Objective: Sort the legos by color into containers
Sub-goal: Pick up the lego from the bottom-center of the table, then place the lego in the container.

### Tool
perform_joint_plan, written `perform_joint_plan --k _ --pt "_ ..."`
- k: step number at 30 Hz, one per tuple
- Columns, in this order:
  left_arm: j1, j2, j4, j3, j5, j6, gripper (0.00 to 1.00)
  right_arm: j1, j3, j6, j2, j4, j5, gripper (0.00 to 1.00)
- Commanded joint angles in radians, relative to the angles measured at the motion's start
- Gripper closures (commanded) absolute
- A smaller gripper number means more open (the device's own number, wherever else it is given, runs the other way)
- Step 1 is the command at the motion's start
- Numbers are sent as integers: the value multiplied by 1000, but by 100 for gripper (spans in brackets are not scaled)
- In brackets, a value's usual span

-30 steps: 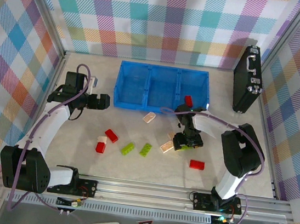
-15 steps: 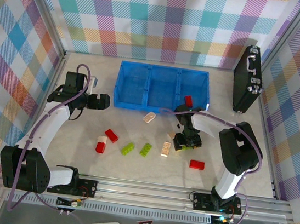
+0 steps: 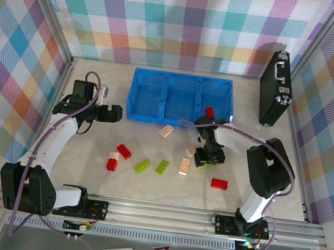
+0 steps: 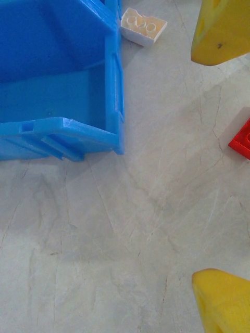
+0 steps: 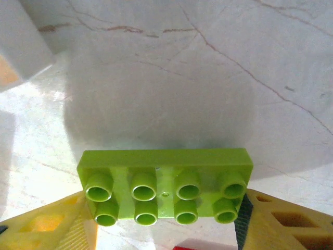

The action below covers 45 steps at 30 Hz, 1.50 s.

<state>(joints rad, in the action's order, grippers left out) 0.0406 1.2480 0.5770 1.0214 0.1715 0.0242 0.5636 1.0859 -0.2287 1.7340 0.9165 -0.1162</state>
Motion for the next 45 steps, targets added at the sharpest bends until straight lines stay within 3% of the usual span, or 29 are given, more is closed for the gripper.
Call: perform_joint_plan --k 1,12,24,36,45 --pt "-9 -28 20 5 -1 19 0 8 43 -17 -50 48 -2 38" --pt "-10 -29 19 5 12 17 0 37 169 -19 -64 114 -4 38" --pt "-10 -35 17 5 24 13 0 87 411 -27 48 135 6 40" --pt "-10 -51 17 0 27 14 0 123 652 -271 212 35 9 43" --pt "-8 -66 14 -9 29 12 0 127 874 -330 384 61 -113 41"
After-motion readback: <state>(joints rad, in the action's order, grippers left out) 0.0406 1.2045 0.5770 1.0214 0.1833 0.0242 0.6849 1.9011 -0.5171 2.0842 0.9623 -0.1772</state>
